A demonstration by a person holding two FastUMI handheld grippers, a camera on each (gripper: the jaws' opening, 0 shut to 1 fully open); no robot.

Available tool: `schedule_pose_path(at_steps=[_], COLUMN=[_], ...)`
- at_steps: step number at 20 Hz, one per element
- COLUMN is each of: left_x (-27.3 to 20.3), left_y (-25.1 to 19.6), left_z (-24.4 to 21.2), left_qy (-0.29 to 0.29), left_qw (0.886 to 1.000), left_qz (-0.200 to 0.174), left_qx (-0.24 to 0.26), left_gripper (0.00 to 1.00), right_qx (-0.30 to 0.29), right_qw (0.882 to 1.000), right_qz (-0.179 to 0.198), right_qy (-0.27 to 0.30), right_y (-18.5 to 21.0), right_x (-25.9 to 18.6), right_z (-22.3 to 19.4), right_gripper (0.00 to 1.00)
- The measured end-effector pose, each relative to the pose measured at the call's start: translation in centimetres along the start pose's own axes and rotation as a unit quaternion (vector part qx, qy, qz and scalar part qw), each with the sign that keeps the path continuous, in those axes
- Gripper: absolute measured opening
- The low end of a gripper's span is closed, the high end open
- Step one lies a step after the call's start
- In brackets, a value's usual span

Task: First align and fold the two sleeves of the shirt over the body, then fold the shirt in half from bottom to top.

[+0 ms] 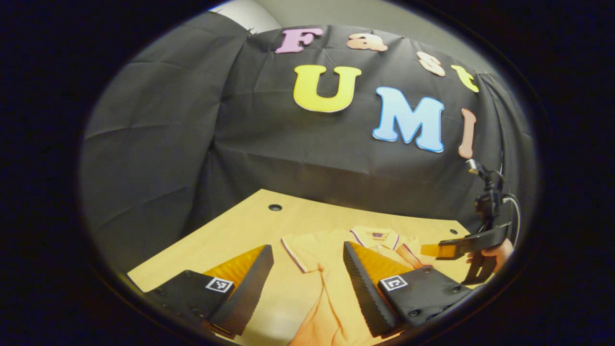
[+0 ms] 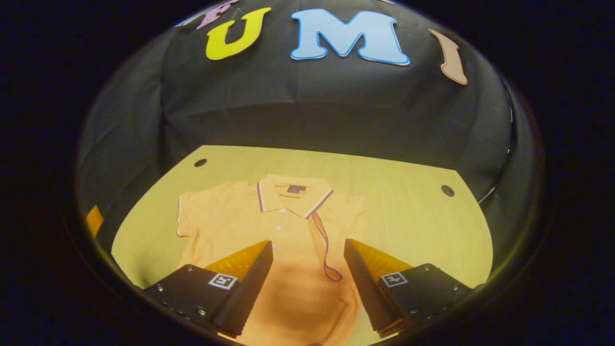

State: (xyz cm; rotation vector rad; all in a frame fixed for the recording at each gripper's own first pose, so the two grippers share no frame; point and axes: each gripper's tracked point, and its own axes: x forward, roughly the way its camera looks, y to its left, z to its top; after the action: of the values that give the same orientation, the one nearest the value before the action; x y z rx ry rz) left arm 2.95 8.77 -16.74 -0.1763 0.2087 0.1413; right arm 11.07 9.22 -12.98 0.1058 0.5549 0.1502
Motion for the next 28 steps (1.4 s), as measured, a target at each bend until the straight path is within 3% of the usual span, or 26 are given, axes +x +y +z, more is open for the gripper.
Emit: schedule_pose_path(at_steps=[9, 15, 18, 21, 28], left_x=[11.3, 17.9, 20.1, 21.5, 24.8], left_y=[-0.4, 0.4, 1.3, 1.3, 1.4], left_z=[-4.4, -7.8, -9.1, -10.7, -13.8], left_qy=[0.052, 0.092, 0.108, 0.123, 0.15], left_qw=[0.998, 0.995, 0.994, 0.992, 0.987], left_qz=[0.017, 0.023, 0.034, 0.038, 0.045], left_qx=[0.026, 0.018, 0.011, 0.015, 0.032], left_gripper=[0.93, 0.93, 0.95, 0.93, 0.95], right_qx=[0.019, -0.014, -0.008, 0.013, 0.005], right_qw=[0.997, 0.998, 0.999, 0.998, 0.996], right_qz=[0.001, -0.006, 0.011, 0.02, -0.019], right_qy=[-0.074, -0.054, -0.039, -0.056, -0.084], right_y=[1.4, 2.9, 5.0, 6.6, 6.3], right_x=[-8.3, -12.2, -13.5, -14.9, -16.3], right_z=[1.9, -2.7, -4.8, -4.4, -2.8], right_gripper=[0.96, 0.96, 0.96, 0.96, 0.96])
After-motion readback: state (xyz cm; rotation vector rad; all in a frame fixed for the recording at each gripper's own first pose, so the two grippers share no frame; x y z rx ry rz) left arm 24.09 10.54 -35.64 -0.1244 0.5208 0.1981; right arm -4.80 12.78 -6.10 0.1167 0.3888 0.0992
